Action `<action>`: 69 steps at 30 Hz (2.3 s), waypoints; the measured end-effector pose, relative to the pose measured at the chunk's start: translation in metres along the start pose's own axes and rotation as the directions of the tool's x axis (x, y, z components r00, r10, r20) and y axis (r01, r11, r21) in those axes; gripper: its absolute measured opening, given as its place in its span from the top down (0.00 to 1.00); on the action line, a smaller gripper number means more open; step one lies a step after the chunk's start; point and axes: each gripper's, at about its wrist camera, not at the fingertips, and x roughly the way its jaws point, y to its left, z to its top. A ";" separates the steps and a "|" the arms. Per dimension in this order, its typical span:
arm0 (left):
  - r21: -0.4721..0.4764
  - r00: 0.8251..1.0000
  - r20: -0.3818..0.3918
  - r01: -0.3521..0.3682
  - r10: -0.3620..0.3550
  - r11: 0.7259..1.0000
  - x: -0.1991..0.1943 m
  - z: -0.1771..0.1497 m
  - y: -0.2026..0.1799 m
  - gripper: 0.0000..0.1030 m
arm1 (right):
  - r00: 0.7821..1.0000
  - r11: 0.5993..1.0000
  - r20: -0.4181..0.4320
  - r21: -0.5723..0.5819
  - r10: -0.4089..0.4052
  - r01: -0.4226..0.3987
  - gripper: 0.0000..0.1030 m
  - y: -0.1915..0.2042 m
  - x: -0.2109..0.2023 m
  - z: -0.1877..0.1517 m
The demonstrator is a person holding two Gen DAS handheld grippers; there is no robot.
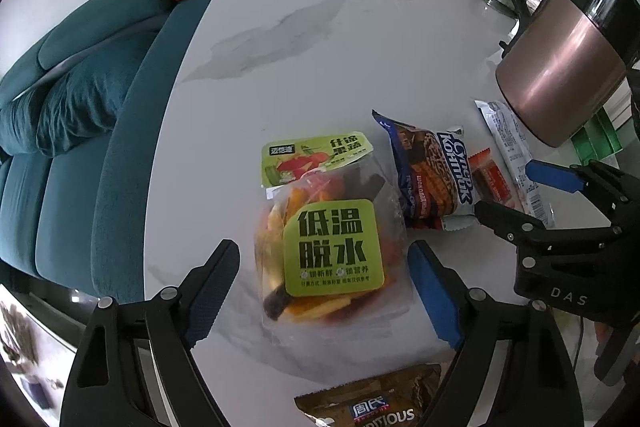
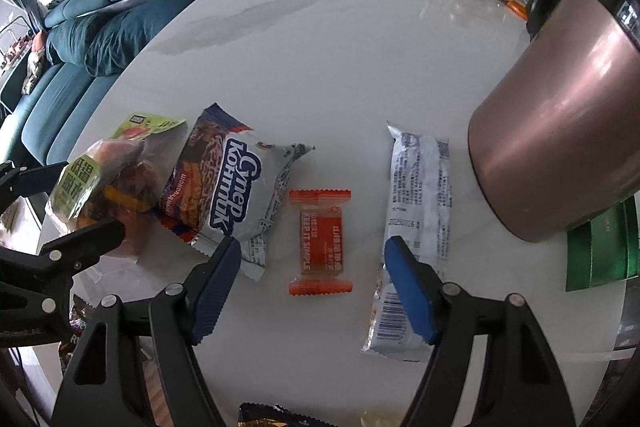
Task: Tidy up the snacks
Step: 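Lower the left tool onto the dried-fruit bag while the right tool approaches the orange candy, then close the left tool on the fruit bag while the right tool grasps the orange candy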
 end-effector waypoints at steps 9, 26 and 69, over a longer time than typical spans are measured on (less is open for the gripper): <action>0.022 1.000 -0.027 0.015 -0.015 1.000 0.007 0.005 -0.001 0.21 | 0.999 1.000 -0.037 0.018 0.018 -0.017 0.00 -0.011 0.006 0.005; 0.033 0.998 -0.069 0.011 -0.009 0.999 0.022 0.009 -0.002 0.29 | 0.997 1.000 -0.077 0.021 0.021 -0.019 0.12 -0.010 0.021 0.004; 0.095 1.000 0.000 0.019 -0.020 0.995 -0.029 -0.017 -0.005 0.42 | 0.996 0.993 0.048 0.090 0.069 -0.074 0.83 -0.021 -0.031 -0.013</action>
